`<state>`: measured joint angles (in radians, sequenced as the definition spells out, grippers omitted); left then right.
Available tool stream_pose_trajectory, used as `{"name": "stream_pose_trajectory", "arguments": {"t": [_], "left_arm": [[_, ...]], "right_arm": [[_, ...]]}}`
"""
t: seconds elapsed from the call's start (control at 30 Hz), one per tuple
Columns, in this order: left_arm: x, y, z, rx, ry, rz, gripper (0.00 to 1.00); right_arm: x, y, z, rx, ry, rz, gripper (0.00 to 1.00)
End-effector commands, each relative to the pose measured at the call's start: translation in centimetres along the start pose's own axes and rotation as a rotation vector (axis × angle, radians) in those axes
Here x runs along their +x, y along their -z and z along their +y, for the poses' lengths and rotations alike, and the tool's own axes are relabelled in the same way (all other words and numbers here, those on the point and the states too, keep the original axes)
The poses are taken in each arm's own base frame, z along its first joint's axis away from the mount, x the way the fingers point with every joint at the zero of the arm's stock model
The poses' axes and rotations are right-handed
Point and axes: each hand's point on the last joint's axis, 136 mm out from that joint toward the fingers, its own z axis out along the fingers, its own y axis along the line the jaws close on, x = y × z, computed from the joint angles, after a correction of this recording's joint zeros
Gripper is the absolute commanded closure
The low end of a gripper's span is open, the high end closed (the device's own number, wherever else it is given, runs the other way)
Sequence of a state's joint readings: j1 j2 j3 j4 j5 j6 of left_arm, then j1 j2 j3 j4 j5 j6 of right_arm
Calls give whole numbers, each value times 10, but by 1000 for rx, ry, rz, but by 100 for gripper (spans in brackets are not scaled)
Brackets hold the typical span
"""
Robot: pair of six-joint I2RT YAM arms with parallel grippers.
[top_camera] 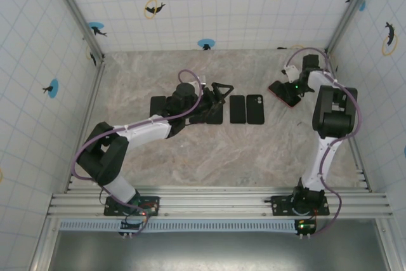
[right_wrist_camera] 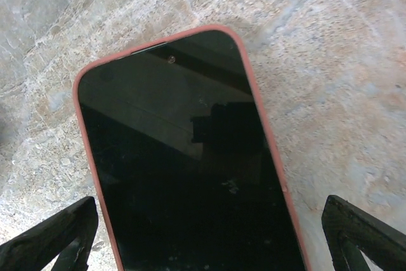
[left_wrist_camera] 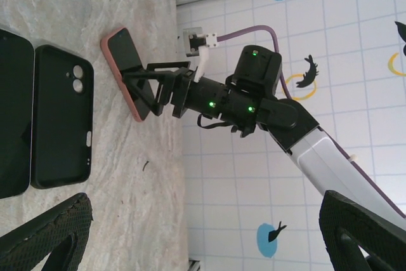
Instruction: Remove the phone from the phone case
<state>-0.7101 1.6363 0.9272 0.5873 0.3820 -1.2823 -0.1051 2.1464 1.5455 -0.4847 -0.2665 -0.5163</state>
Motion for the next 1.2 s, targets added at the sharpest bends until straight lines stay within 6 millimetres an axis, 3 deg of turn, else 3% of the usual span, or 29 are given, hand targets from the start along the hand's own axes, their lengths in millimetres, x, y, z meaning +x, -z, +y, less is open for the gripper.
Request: {"name": "stream_pose_trajectory", "arguments": {"t": [0.0,0.1,0.5,0.9,1.17], "left_arm": [[-3,2,-3,21,-12,-1,6],[-3,3,-2,22,-13,1,6],[-5,0,-3,39,-3,14,6],[-4,2,0,36,0,11,6],[-2,0,7,27,10,19,6]], "right_arm": [[-4,1,8,-61,29,1,7],[-2,2,14,-104,32,-7,7],[43,0,42,-196,91,123,11],[64,-18,25,-30,111,243,16],[76,-25,23,-12,93,280,27]]}}
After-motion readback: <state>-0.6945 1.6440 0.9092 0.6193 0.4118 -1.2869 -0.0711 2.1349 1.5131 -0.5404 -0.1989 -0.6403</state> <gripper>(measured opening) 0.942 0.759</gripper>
